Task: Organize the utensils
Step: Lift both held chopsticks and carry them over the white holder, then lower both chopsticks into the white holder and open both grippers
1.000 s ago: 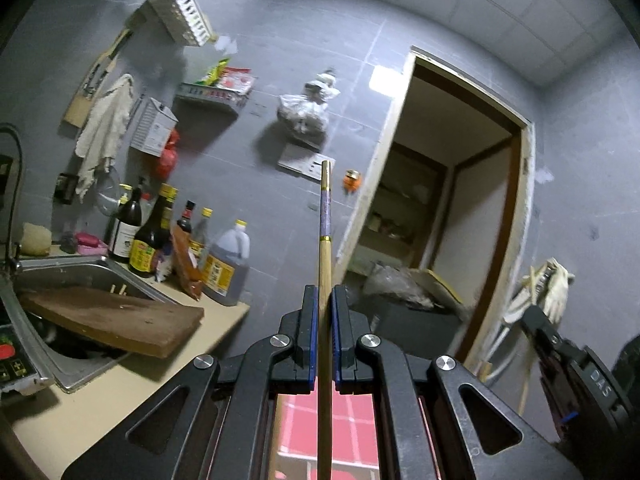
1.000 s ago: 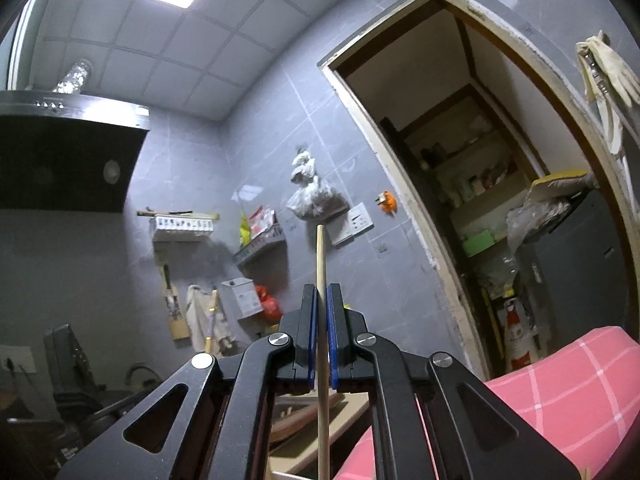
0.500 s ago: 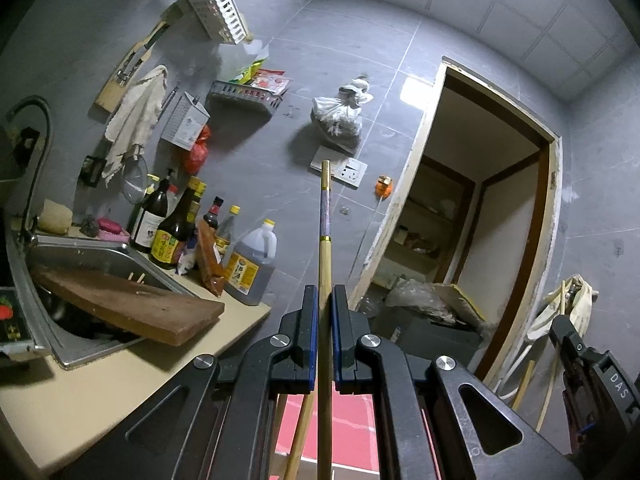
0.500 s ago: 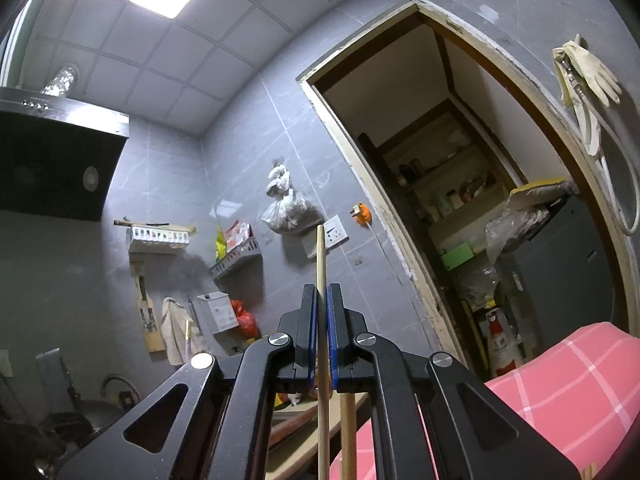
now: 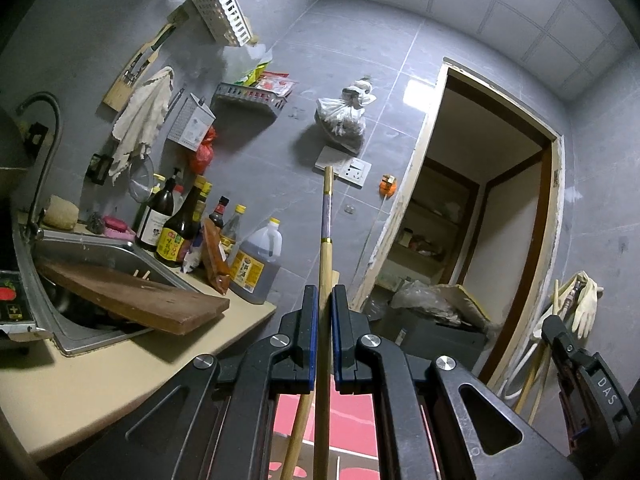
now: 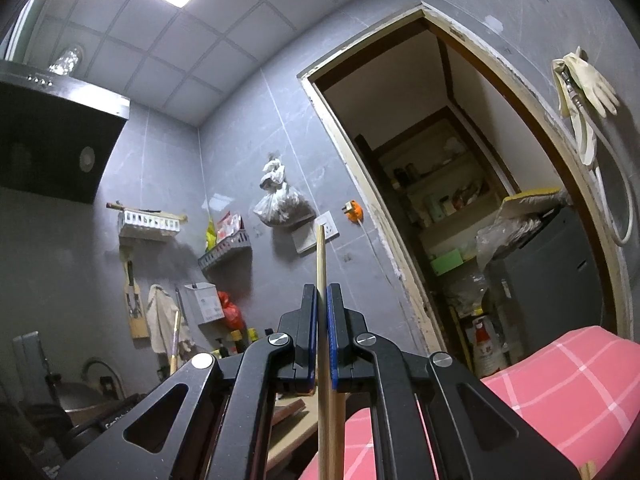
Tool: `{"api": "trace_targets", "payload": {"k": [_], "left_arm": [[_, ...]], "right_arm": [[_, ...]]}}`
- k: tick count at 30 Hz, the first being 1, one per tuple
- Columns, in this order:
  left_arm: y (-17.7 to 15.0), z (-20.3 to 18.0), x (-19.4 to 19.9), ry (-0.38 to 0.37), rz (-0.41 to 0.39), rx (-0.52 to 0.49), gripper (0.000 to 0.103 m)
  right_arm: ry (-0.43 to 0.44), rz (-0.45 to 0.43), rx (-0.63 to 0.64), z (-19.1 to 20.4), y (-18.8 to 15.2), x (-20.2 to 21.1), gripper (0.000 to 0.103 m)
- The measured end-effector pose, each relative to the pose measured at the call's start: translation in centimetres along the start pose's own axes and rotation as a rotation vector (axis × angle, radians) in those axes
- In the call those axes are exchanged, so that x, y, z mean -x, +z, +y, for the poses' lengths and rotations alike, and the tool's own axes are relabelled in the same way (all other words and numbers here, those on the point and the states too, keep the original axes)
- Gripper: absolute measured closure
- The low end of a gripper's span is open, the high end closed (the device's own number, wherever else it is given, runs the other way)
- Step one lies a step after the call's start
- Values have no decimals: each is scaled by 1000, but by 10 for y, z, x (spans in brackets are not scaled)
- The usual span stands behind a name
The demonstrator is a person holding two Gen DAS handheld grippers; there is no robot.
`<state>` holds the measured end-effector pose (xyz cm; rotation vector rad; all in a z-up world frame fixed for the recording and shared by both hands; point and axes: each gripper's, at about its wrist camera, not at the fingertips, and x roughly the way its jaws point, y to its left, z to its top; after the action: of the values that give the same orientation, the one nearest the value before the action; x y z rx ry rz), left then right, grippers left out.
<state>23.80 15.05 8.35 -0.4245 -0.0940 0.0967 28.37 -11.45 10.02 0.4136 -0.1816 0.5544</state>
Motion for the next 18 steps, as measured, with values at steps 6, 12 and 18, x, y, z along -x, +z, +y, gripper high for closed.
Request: {"api": "trace_targets", "payload": {"k": [6, 12, 18], "left_arm": [[-3, 4, -2, -3, 17, 21, 99], [-7, 3, -2, 1, 23, 11, 99], [-14, -1, -2, 11, 23, -30, 99]], "right_arm": [[-9, 23, 19, 2, -7, 0, 100], [-8, 39, 39, 4, -11, 0, 100], [-13, 52, 43, 4, -14, 1, 100]]}}
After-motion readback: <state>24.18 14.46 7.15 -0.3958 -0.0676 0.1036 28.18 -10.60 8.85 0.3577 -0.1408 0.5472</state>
